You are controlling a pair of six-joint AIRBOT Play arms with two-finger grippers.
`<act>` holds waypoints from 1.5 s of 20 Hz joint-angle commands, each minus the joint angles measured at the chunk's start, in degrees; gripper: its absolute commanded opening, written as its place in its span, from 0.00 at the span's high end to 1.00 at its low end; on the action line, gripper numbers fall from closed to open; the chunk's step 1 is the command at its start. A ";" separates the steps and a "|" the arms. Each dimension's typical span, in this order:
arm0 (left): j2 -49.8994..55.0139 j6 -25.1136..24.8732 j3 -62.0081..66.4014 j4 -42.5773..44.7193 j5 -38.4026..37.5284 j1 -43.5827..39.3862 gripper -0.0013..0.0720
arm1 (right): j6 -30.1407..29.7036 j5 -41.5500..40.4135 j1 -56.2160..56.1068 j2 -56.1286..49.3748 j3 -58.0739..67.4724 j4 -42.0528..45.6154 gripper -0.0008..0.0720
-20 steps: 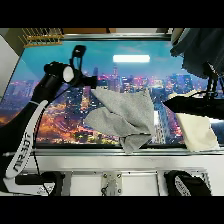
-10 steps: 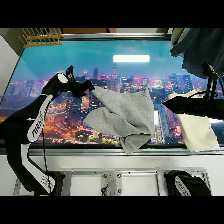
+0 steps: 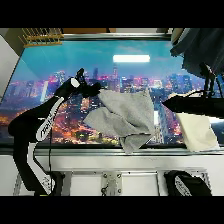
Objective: Fold the clothes and pants, and hang the long-sleeved shirts on hangers.
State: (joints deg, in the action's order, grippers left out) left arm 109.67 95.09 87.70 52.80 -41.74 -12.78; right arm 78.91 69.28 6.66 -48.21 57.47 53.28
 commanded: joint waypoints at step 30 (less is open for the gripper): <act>-38.60 -3.30 10.82 12.09 -15.19 8.39 0.97 | -17.66 -18.45 -11.80 -23.45 28.06 -3.21 0.96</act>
State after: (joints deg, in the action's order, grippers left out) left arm 80.20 92.47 93.34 64.99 -54.35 -4.14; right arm 62.94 48.58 -5.48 -83.61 82.35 46.02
